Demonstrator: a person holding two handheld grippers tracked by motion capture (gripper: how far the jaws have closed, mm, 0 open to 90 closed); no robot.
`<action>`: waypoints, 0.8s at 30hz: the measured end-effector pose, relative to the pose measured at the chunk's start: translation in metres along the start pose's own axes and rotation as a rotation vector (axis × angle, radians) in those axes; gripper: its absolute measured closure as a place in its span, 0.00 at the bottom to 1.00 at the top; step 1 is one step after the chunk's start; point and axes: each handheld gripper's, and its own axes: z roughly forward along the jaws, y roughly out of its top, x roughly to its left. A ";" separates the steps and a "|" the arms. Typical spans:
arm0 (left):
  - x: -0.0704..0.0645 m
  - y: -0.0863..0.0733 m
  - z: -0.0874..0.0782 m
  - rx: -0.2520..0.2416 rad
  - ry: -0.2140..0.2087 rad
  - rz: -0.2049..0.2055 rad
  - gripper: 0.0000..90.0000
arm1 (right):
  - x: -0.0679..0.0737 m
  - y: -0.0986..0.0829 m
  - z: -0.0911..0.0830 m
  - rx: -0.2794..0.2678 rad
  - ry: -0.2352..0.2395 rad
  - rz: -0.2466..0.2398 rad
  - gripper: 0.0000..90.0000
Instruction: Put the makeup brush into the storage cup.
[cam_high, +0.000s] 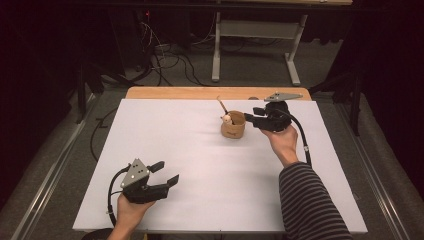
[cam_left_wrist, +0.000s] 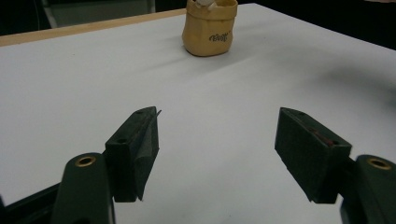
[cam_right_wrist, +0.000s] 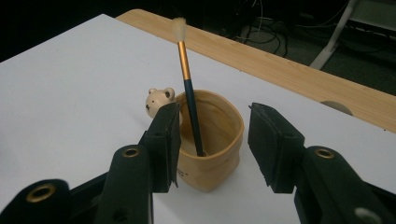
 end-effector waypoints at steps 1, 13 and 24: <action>0.000 0.000 0.000 0.000 0.000 0.001 0.34 | 0.000 0.000 -0.001 0.002 -0.001 0.001 0.62; 0.000 0.000 0.000 0.000 0.000 0.001 0.34 | 0.001 -0.001 -0.014 -0.023 0.013 0.001 0.61; 0.000 0.000 0.000 0.003 0.001 0.002 0.35 | -0.001 -0.008 -0.025 -0.027 0.022 -0.001 0.60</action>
